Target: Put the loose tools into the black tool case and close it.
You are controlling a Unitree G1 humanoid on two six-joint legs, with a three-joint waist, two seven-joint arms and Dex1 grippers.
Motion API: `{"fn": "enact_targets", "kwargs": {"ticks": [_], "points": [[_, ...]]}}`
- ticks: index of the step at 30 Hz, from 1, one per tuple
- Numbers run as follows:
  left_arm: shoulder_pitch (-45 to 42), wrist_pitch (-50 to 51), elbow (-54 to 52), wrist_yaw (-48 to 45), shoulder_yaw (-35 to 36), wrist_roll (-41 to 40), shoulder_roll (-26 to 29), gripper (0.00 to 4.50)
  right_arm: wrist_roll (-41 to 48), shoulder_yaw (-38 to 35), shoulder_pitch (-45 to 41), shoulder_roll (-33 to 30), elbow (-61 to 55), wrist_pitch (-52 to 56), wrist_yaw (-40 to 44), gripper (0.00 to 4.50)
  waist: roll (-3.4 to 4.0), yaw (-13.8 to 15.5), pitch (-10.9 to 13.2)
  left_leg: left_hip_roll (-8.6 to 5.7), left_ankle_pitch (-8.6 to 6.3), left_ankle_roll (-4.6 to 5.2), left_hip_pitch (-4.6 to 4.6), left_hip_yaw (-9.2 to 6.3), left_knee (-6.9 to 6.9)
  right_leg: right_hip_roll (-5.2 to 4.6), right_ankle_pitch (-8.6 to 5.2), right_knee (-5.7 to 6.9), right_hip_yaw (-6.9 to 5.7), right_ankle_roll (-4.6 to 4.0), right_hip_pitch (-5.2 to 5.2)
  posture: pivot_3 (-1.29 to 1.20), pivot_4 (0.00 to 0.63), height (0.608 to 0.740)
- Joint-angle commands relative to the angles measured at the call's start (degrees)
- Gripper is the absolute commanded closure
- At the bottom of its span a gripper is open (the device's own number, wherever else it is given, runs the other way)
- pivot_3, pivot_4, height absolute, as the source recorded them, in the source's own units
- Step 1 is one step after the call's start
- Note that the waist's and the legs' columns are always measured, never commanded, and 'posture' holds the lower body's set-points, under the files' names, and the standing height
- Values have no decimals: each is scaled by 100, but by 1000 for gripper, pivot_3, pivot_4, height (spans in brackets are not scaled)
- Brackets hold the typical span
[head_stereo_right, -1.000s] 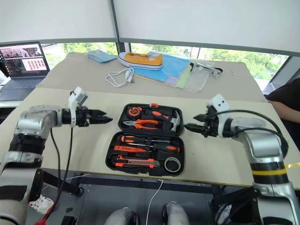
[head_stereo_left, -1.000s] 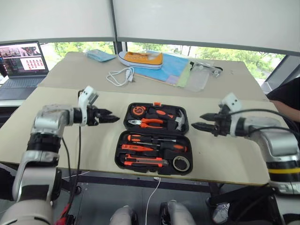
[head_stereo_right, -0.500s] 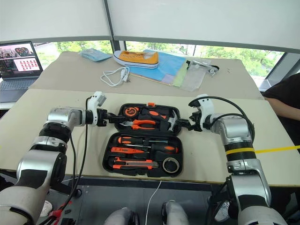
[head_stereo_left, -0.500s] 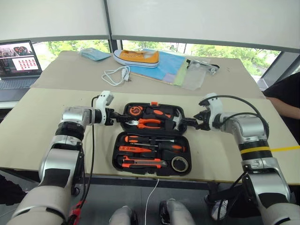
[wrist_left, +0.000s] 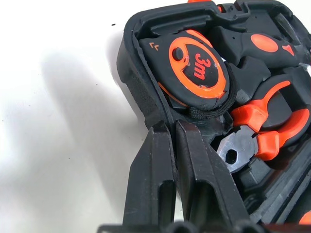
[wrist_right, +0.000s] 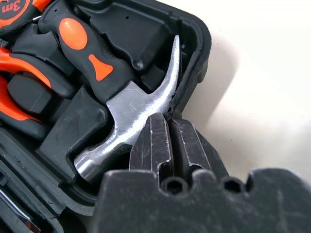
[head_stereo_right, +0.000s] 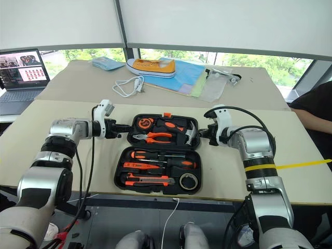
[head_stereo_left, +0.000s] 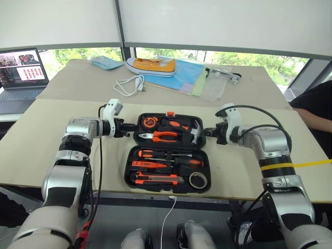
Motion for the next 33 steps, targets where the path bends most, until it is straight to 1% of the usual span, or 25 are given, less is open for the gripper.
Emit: {"fn": "enact_targets", "kwargs": {"ticks": [1, 4, 10, 12, 14, 15, 17, 19, 21, 26, 28, 30, 33], "points": [[120, 62, -412, -285, -51, -119, -38, 4500, 46, -92, -58, 23, -47, -1, -64, 4419, 0, -1, 0, 0, 0, 0, 0, 0, 0, -1, 0, 0, 0, -1, 0, 0, 150, 718], [220, -66, -613, -285, 19, -157, -42, 4500, 51, -191, -147, 42, -147, -163, -123, 4419, 0, -1, 0, 0, 0, 0, -1, 1, 0, -1, 0, -1, 0, -1, -1, 0, 150, 718], [155, -847, -1024, 120, 622, -461, -199, 4500, -55, -435, -287, 202, -424, -1087, -518, 4419, 0, 14, 3, -2, 1, -1, -8, 1, 0, -30, 1, 0, -6, -1, -5, 0, 150, 718], [98, -1093, -1085, 235, 780, -545, -264, 4500, -58, -504, -329, 258, -459, -1352, -638, 4419, -1, 23, 3, -7, 2, -1, -30, 1, 0, -39, 2, 2, -9, -3, -25, 0, 150, 718], [46, -1474, -1169, 337, 909, -592, -332, 4500, -171, -502, -357, 276, -519, -1827, -748, 4419, 0, 21, 3, -10, 2, -1, -41, 3, 0, -41, 23, 7, -8, -39, -39, 0, 150, 718], [36, -1631, -1214, 353, 941, -600, -358, 4500, -208, -500, -360, 281, -542, -2008, -792, 4419, 0, 19, 3, -11, 3, 0, -53, 3, 0, -40, 25, 6, -11, -42, -50, 0, 150, 718], [118, -1986, -1358, 382, 896, -531, -400, 4500, -312, -463, -269, 258, -643, -2402, -831, 4419, 0, 11, 3, -14, 12, 2, -98, 7, 2, -40, 26, 20, -10, -43, -102, 0, 150, 718], [227, -2302, -1488, 415, 813, -446, -428, 4500, -408, -413, -155, 221, -740, -2745, -841, 4419, 0, -2, 4, -16, 18, 2, -117, 8, 1, -31, 27, 37, -21, -45, -118, 0, 150, 718], [518, -2669, -1715, 451, 628, -274, -446, 4500, -531, -342, 179, 167, -907, -3057, -800, 4419, 0, -9, 3, -12, 18, 2, -124, 8, -2, -1, 27, 27, -25, -45, -121, 0, 150, 718], [1283, -3563, -2197, 735, 359, 89, -466, 4500, -637, -352, 1010, 170, -1320, -3587, -876, 4419, 0, 2, 3, -10, 18, 2, -120, 8, -19, 12, 26, -3, -24, -45, -115, 0, 150, 718], [1583, -3970, -2392, 978, 321, 230, -468, 4500, -819, -319, 1336, 163, -1453, -4031, -992, 4419, 1, 14, 2, -6, 17, 2, -113, 8, -18, 15, 26, -3, -22, -45, -106, 0, 150, 718], [1929, -4301, -2704, 1300, 318, 377, -454, 4500, -1220, -217, 1763, 82, -1604, -4925, -1174, 4419, 1, 27, 2, -7, 17, 2, -103, 8, -19, 13, 25, -8, -17, -43, -100, 0, 150, 718], [2293, -4446, -3126, 1700, 381, 422, -425, 4500, -1635, -138, 2268, -8, -1754, -5798, -1375, 4419, 0, 36, 2, -6, 17, 1, -86, 11, -19, 9, 18, -15, 2, -31, -94, 0, 150, 718]]}}
